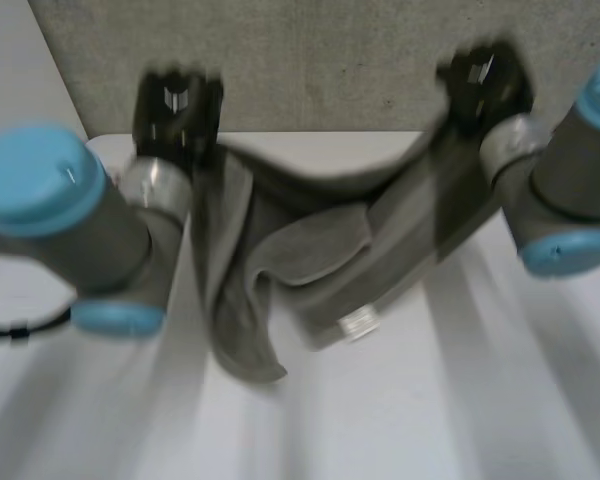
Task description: Fold the laundry
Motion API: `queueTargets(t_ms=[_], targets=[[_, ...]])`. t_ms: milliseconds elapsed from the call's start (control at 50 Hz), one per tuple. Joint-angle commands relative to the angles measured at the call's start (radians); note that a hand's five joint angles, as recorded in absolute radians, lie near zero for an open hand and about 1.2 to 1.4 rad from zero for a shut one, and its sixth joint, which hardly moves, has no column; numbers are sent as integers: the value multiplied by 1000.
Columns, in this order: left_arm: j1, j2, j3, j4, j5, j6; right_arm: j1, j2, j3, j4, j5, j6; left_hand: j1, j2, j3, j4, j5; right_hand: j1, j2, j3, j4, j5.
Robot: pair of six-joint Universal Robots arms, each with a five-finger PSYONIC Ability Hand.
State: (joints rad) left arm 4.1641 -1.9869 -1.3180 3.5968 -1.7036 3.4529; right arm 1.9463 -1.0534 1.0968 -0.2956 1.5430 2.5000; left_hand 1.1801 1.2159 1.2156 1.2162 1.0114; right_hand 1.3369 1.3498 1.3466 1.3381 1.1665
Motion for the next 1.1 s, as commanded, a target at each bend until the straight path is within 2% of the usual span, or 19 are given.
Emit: queueTargets(t_ms=[20, 60, 180, 240, 280, 340, 420, 480, 500, 540, 600, 680, 780, 820, 880, 920, 940, 960, 1100], targets=[[18, -1, 299, 25, 114, -5, -7, -112, -14, -393, 6, 33, 216, 180, 181, 180, 210, 59, 46, 50, 58, 55], [47, 5, 380, 54, 119, -9, 0, -132, 5, -408, 2, 36, 216, 180, 181, 180, 210, 59, 46, 50, 58, 55], [80, 11, 362, 53, 119, -14, -9, -181, 124, -372, -17, 39, 216, 180, 181, 180, 210, 59, 46, 50, 58, 55], [94, 13, 260, 51, 121, -32, -7, -198, 205, -334, -58, 24, 216, 180, 181, 180, 210, 59, 46, 50, 58, 55], [132, 25, 92, 57, 128, -50, -7, -203, 242, -296, -84, 19, 216, 180, 181, 180, 210, 59, 46, 50, 58, 55], [153, 37, 2, 65, 133, -54, -9, -201, 301, -178, -139, -18, 216, 180, 181, 180, 210, 59, 46, 50, 58, 55], [189, 31, -232, 75, 192, -54, -10, -160, 380, 68, -184, -146, 216, 180, 181, 180, 210, 59, 46, 50, 58, 55], [195, 17, -370, 101, 255, -44, -12, -122, 455, 176, -189, -237, 173, 137, 137, 137, 167, 59, 46, 50, 58, 55], [195, 17, -371, 102, 256, -44, -12, -122, 456, 176, -189, -237, 173, 137, 137, 136, 167, 59, 46, 50, 58, 55], [199, 11, -485, 126, 324, -43, -18, -112, 499, 211, -189, -274, 158, 122, 122, 122, 152, 59, 46, 50, 58, 55], [203, 22, -565, 132, 378, -41, -26, -111, 586, 230, -189, -313, 134, 99, 99, 98, 129, 59, 46, 50, 58, 55], [208, 42, -604, 126, 401, -40, -27, -132, 678, 227, -192, -313, 90, 55, 55, 54, 84, 59, 46, 50, 58, 55], [218, 83, -623, 120, 403, -15, -26, -178, 730, 195, -190, -293, -98, -133, -133, -134, -103, 59, 46, 50, 58, 55], [232, 94, -623, 120, 400, 20, -24, -188, 744, 173, -189, -280, -357, -393, -393, -394, -363, 59, 46, 50, 58, 55], [238, 97, -619, 118, 398, 43, -24, -191, 764, 141, -187, -254, -503, -538, -538, -539, -509, 59, 46, 50, 58, 55], [248, 99, -615, 117, 395, 87, -24, -191, 773, 133, -187, -247, -795, -831, -830, -831, -801, 59, 46, 50, 58, 55], [248, 99, -615, 117, 395, 88, -26, -191, 779, 128, -190, -241, -796, -832, -832, -832, -802, 59, 46, 50, 58, 55], [246, 103, -616, 115, 395, 103, -29, -191, 782, 121, -192, -231, -930, -966, -966, -966, -936, 59, 46, 50, 58, 55], [226, 115, -632, 112, 398, 111, -49, -197, 784, 85, -187, -174, -987, -1023, -1023, -1023, -993, 59, 46, 50, 58, 55]])
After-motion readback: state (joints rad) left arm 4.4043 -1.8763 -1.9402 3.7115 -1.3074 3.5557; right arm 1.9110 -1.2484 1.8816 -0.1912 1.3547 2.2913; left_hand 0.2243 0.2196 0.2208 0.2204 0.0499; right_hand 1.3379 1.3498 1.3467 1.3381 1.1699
